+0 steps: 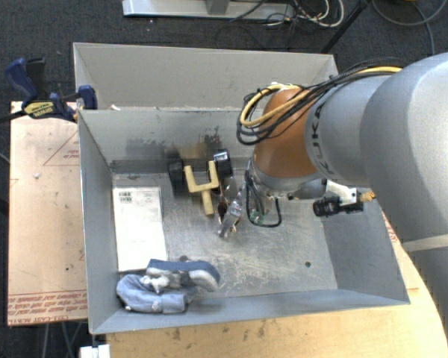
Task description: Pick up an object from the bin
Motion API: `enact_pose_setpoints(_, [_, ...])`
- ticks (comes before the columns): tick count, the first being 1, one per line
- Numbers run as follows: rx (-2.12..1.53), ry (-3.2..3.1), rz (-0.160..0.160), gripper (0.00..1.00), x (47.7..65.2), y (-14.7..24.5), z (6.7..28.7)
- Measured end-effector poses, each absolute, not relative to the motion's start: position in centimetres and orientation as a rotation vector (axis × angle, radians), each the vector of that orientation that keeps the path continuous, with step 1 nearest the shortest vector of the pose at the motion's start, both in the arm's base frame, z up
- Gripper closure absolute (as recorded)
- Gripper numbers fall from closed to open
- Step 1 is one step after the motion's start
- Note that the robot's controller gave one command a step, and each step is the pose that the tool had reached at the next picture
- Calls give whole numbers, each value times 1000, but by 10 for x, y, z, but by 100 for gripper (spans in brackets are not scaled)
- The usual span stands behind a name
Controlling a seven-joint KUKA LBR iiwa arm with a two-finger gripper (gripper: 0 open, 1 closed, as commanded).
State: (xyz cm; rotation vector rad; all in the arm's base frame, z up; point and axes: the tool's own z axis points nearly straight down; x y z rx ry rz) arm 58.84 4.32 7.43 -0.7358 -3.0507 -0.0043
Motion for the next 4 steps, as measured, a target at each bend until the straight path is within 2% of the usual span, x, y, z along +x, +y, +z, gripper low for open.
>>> enact_pose_setpoints(1, [-722, -3061, -2, 100, 591, 36, 213])
enact_pose_setpoints(3, [-720, -3059, 0, 100, 591, 37, 212])
enact_pose_setpoints(4, [-664, -3078, -4, 100, 585, 30, 166])
